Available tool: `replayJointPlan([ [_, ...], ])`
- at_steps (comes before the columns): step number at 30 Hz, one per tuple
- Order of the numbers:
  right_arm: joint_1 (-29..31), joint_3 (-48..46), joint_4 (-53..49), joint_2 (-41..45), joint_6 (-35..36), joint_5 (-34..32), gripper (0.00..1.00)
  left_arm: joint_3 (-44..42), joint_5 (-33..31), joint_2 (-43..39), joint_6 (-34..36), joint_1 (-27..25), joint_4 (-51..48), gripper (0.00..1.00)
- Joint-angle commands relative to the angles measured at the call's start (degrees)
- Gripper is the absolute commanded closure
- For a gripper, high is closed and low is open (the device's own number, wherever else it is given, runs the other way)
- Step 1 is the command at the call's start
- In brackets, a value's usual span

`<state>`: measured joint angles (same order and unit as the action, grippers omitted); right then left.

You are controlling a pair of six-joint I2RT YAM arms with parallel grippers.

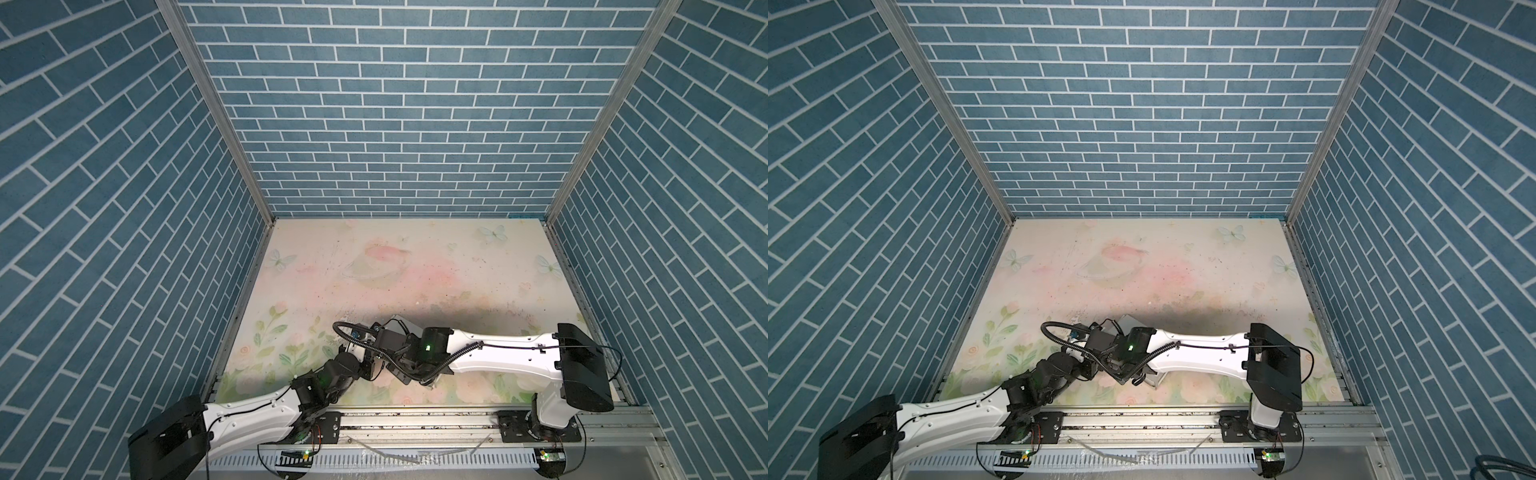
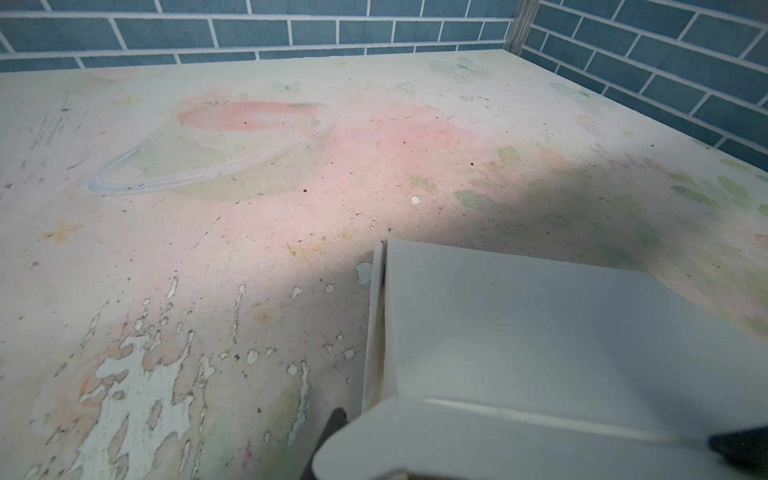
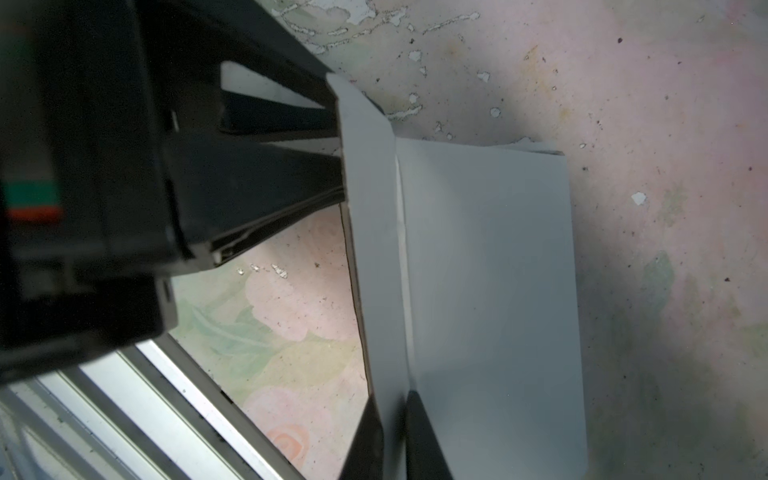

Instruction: Fold the paper box

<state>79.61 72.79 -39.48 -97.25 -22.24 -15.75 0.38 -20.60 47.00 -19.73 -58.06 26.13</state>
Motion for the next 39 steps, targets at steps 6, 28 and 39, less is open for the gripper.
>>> replayJointPlan([
  [6, -0.2, -3.4, 0.5, -1.0, -2.0, -0.3, 0.89, -1.7, -2.3, -9.7, -1.9, -0.3, -11.6, 0.65],
  [28, -3.9, -10.8, 6.9, 0.7, -1.5, 6.4, 0.74, 7.8, -7.8, -3.4, -5.2, 1.4, -20.5, 0.57],
  [39, -7.8, -16.9, 14.1, 3.2, -4.0, 13.0, 0.58, 13.9, 6.3, 0.8, -3.4, 13.2, -22.6, 0.57],
])
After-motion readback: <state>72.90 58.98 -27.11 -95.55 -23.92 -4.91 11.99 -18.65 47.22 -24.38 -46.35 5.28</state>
